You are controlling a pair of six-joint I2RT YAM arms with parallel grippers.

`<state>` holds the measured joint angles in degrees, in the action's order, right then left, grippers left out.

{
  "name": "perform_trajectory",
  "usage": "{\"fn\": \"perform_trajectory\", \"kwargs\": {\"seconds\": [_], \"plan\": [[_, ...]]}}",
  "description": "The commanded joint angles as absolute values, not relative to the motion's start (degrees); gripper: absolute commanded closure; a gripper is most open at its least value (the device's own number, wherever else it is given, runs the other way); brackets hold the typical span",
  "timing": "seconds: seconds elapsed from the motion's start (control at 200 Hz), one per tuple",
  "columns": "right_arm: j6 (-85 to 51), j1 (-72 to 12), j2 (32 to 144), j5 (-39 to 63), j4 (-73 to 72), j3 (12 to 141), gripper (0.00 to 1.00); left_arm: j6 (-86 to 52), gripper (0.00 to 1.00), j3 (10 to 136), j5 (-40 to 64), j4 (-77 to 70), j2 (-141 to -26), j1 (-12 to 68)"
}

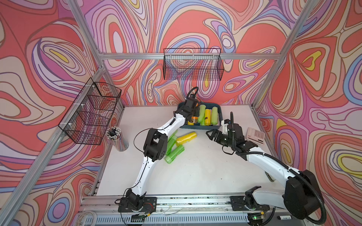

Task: Put the roll of trash bags into the storage box
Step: Place the roll of trash bags in the storage box.

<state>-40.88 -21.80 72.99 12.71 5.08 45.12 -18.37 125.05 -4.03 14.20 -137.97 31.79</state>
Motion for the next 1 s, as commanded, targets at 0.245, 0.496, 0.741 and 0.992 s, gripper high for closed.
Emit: {"fn": "perform_trajectory", "kwargs": {"seconds": [0.245,0.496,0.741,0.992], "plan": [[-41.7,-22.1,73.8,12.8,4.6,47.0,0.1,-19.2,0.75,130.8,-2.7,17.0,-142.0,29.9],[-42.0,-22.1,74.8,13.2,4.9,47.3,0.1,-20.1,0.73,132.2,-0.3,16.9,-143.9,29.6],[-42.4,-22.0,75.6,14.0,4.8,47.4,0.1,-20.4,0.69,133.2,0.5,17.2,-145.3,29.3],[-42.1,-22.1,75.3,14.1,5.3,47.3,0.1,-21.0,0.27,133.0,1.0,18.0,-145.2,29.1]]}}
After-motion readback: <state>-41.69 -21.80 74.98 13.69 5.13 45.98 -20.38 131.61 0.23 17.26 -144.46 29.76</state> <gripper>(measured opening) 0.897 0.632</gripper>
